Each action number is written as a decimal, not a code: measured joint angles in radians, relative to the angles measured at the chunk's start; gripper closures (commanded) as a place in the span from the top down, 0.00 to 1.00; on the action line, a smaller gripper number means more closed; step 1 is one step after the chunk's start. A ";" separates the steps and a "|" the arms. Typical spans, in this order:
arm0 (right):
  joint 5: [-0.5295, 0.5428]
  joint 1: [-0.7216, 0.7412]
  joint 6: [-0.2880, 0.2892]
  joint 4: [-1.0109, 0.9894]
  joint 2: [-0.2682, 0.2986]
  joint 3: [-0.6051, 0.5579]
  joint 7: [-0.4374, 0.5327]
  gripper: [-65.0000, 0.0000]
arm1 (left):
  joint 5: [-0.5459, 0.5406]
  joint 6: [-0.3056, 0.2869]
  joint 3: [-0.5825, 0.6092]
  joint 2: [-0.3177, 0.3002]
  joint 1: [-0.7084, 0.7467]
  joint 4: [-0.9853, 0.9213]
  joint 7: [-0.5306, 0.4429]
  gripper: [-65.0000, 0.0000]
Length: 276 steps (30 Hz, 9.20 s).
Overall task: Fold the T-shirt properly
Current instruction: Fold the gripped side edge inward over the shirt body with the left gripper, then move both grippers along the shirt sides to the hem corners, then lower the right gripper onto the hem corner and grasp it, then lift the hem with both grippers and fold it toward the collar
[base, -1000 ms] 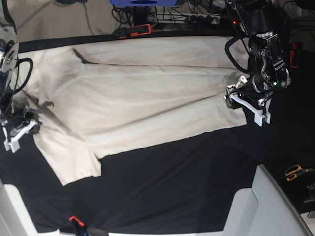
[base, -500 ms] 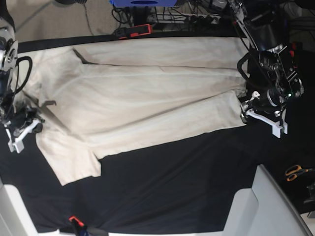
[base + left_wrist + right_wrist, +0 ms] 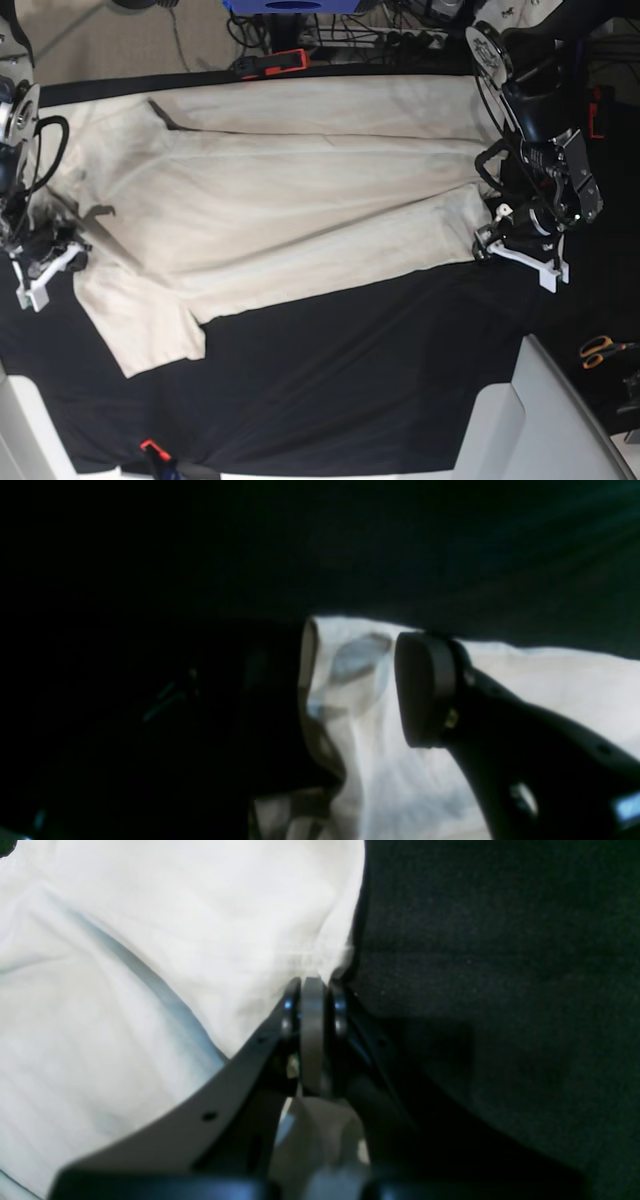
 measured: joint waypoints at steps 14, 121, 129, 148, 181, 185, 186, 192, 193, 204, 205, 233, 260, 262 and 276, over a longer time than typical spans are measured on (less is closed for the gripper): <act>0.000 0.000 0.000 0.000 0.000 0.000 -0.001 0.01 | -0.013 0.000 0.088 -0.003 -0.008 -0.053 -0.083 0.70; -0.005 -0.234 0.015 0.515 0.038 -0.003 -0.082 0.00 | -0.084 -0.004 0.214 -0.063 0.162 0.423 0.038 0.00; 0.003 -0.316 0.006 0.637 0.030 0.003 -0.187 0.00 | -0.090 -0.007 0.219 -0.041 0.246 0.509 0.028 0.00; -0.006 -0.388 0.000 0.713 -0.058 0.085 -0.344 0.34 | -0.079 -0.003 0.291 -0.028 0.346 0.509 0.024 0.00; -0.004 0.100 -0.106 -0.118 -0.033 -0.379 0.254 0.58 | -0.082 -0.003 0.278 -0.032 0.346 0.510 0.020 0.00; -0.003 0.100 -0.106 -0.118 -0.033 -0.380 0.253 0.37 | -0.083 -0.003 0.278 -0.032 0.341 0.510 0.020 0.00; -0.003 0.100 -0.106 -0.118 -0.033 -0.380 0.251 0.28 | -0.082 -0.003 0.278 -0.032 0.341 0.509 0.020 0.00; 0.000 0.097 -0.124 -0.117 -0.036 -0.380 0.250 0.01 | -0.082 -0.003 0.278 -0.032 0.340 0.509 0.020 0.00; 0.000 0.098 -0.124 -0.117 -0.036 -0.380 0.250 0.00 | -0.082 -0.003 0.278 -0.032 0.340 0.509 0.020 0.00; -0.003 0.046 -0.131 0.170 -0.033 -0.377 0.080 0.00 | -0.082 -0.003 0.280 -0.032 0.334 0.509 0.020 0.00; -0.004 0.026 -0.129 0.223 -0.028 -0.377 0.055 0.00 | -0.082 -0.003 0.278 -0.032 0.333 0.510 0.020 0.00; 0.000 -0.119 -0.121 0.766 0.029 -0.277 -0.208 0.00 | -0.074 0.000 0.288 -0.034 0.136 0.507 0.036 0.00; -0.006 -0.421 -0.127 1.153 0.021 -0.140 -0.452 0.00 | -0.079 -0.004 0.373 -0.084 0.298 0.559 0.028 0.00; -0.002 -0.448 -0.126 1.181 0.005 -0.139 -0.486 0.00 | -0.074 -0.003 0.372 -0.086 0.309 0.565 0.032 0.00; 0.008 -0.578 -0.127 1.273 -0.055 -0.108 -0.536 0.00 | -0.082 -0.005 0.380 -0.125 0.396 0.624 0.032 0.00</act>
